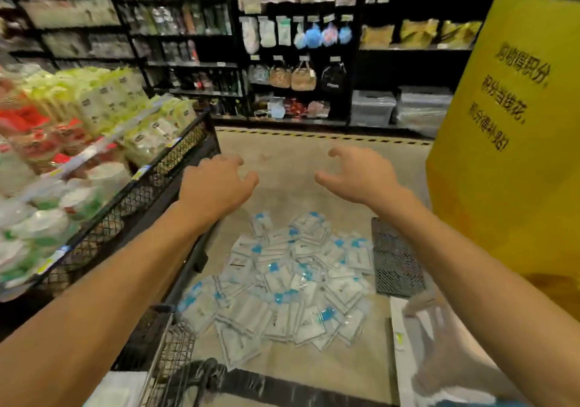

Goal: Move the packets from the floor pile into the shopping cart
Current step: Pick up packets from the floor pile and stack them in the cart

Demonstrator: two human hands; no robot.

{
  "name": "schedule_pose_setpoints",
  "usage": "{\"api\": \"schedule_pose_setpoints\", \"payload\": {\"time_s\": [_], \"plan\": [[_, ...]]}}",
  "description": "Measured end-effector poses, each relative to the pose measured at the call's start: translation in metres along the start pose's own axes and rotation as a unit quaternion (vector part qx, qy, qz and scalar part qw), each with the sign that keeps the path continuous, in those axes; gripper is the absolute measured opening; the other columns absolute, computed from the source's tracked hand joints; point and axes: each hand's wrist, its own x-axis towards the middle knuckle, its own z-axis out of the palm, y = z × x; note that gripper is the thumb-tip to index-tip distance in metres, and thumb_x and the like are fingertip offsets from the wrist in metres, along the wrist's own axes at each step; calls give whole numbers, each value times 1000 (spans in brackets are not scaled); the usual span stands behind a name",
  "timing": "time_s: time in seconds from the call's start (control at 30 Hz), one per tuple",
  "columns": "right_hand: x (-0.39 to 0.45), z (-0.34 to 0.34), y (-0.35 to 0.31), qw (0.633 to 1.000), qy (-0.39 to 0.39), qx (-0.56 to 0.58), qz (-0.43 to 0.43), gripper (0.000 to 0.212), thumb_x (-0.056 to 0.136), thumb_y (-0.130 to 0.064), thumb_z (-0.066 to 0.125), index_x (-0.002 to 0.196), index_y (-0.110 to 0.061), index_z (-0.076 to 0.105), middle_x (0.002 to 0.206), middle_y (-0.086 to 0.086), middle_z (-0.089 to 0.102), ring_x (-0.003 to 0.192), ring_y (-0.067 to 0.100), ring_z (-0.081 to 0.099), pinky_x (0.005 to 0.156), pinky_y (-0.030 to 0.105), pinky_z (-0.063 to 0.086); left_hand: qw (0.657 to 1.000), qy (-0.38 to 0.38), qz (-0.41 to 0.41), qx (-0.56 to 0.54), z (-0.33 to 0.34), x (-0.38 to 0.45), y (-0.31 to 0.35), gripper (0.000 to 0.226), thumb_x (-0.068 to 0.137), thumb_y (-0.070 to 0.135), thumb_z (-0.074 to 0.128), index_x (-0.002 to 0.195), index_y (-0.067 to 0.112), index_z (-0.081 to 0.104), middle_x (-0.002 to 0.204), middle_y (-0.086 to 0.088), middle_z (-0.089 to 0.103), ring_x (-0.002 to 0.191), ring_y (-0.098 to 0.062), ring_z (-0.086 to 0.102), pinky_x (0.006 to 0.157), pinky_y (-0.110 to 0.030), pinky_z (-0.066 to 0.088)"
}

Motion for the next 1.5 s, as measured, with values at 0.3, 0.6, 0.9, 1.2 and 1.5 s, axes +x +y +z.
{"api": "schedule_pose_setpoints", "payload": {"time_s": [0.3, 0.6, 0.9, 1.2, 1.5], "plan": [[27, 23, 126, 997, -11, -10, 73, 69, 91, -65, 58, 146, -26, 51, 135, 4, 66, 124, 30, 60, 98, 49, 52, 1000, -16, 26, 1, 62, 52, 94, 55, 99, 56, 40, 142, 24, 52, 139, -8, 60, 121, -29, 59, 100, -45, 45], [66, 96, 163, 991, -41, 5, 127, 67, 91, -62, 59, 145, -22, 51, 135, 7, 65, 122, 34, 59, 94, 48, 55, 997, -54, 59, -6, 146, 117, 85, 57, 98, 56, 43, 144, 24, 52, 139, -6, 61, 124, -29, 58, 99, -43, 47], [129, 194, 130, 982, -86, 1, 170, 68, 93, -59, 60, 149, -22, 47, 141, 7, 61, 126, 36, 56, 96, 48, 51, 992, -103, 73, -29, 238, 185, -1, 56, 99, 48, 49, 145, 16, 50, 135, -10, 62, 119, -32, 58, 96, -45, 47], [161, 351, 132, 965, -172, -15, 196, 72, 94, -61, 59, 151, -20, 43, 143, 6, 59, 127, 34, 56, 92, 46, 49, 987, -161, 14, -3, 404, 199, -92, 60, 98, 46, 48, 150, 17, 44, 148, -15, 50, 128, -38, 52, 105, -54, 41], [159, 562, 224, 941, -227, -25, 249, 76, 91, -60, 66, 149, -15, 45, 139, 15, 61, 125, 40, 56, 91, 48, 49, 953, -299, -49, 29, 636, 168, -122, 68, 101, 51, 40, 161, 25, 22, 167, -10, 22, 152, -30, 23, 121, -52, 21]]}}
